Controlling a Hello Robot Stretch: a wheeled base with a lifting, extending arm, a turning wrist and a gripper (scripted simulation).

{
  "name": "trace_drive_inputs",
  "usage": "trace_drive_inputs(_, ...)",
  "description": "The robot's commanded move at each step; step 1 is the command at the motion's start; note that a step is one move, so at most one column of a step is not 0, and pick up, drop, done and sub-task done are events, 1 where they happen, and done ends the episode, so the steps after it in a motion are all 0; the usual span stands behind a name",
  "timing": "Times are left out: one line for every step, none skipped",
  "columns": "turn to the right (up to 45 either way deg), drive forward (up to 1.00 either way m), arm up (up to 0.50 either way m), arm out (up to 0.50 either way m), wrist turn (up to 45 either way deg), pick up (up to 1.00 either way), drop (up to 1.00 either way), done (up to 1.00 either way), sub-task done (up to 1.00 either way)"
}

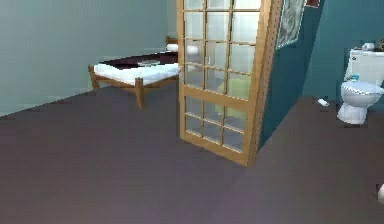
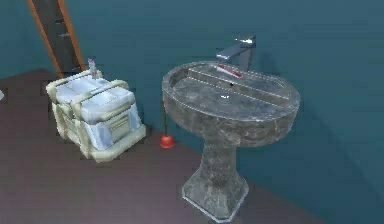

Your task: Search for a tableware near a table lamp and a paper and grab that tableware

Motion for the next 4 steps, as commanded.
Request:
trace_drive_inputs(-3.0,0.00,0.00,0.00,0.0,0.00,0.00,0.00,0.00)
trace_drive_inputs(0.0,0.55,0.00,0.00,0.0,0.00,0.00,0.00,0.00)
trace_drive_inputs(-45.0,0.00,0.00,0.00,0.0,0.00,0.00,0.00,0.00)
trace_drive_inputs(-3.0,0.00,0.00,0.00,0.0,0.00,0.00,0.00,0.00)
